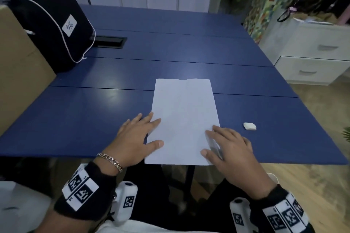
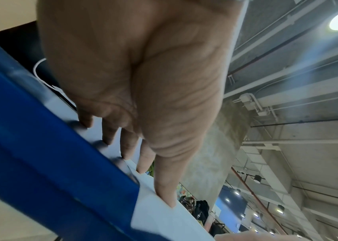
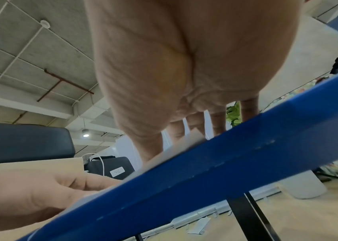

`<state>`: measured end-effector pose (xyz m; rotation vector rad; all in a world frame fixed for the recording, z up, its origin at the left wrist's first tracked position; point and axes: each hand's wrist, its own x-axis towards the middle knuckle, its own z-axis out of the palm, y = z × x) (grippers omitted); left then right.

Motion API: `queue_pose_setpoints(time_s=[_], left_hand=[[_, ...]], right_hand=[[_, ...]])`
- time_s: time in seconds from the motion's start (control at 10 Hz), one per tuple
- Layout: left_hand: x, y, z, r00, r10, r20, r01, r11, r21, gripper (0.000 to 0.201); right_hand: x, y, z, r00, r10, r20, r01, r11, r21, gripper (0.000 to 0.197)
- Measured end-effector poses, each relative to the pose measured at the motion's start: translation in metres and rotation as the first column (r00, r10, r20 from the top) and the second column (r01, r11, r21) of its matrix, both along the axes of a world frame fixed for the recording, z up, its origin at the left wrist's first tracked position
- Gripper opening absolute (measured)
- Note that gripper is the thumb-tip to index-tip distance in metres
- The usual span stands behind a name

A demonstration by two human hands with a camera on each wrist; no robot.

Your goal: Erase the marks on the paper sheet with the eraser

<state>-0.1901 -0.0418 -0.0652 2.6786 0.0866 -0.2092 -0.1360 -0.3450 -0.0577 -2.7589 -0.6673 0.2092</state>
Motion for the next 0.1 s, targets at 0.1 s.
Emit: queue_pose_setpoints(time_s=[0.1], left_hand=[[-0.0063,0.001,-0.0018,0.949,0.22,0.224,-0.145,0.94,-0.309,0.065]], right_hand=[[-0.0057,-0.0069,0.004,0.994,-0.09,-0.058,0.102,0.957,0.271,0.059]])
